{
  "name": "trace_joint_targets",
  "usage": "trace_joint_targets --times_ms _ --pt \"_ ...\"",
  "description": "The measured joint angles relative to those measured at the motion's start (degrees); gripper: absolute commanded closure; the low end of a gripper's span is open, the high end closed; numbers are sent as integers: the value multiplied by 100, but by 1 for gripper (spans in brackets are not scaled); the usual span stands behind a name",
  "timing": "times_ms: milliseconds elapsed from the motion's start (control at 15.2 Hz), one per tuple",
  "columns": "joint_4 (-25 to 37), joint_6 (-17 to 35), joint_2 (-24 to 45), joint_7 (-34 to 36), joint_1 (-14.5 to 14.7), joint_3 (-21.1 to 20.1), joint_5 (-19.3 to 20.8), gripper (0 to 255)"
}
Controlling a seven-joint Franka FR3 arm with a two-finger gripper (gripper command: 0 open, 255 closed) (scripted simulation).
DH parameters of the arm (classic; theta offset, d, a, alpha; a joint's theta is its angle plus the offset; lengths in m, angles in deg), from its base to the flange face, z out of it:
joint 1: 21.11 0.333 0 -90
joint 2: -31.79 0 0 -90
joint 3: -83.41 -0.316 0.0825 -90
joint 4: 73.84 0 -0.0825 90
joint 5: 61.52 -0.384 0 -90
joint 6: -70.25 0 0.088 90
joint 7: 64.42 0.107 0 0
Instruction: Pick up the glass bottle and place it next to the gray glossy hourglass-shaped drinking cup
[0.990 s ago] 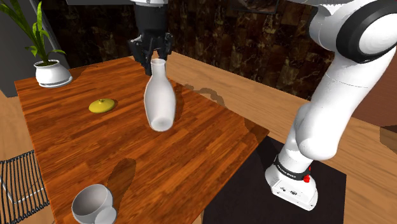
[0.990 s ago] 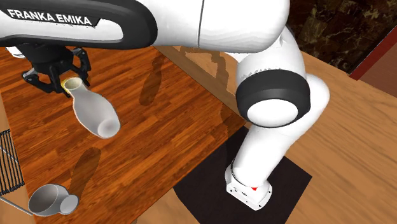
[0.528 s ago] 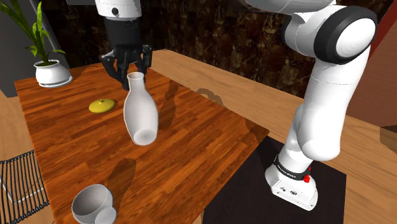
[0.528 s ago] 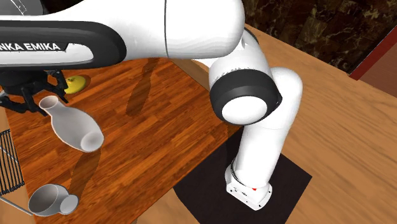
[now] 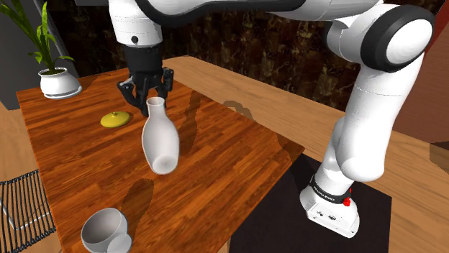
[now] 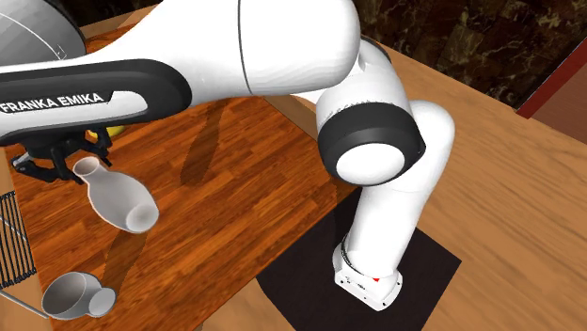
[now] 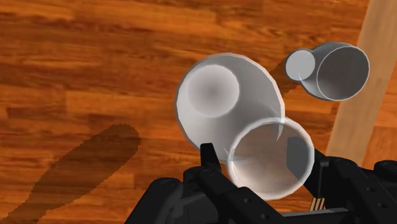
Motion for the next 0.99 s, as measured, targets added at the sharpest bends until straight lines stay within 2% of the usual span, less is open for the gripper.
trace_joint_targets --times_ms 990 --pt "-1309 1202 -119 4 -59 32 -40 255"
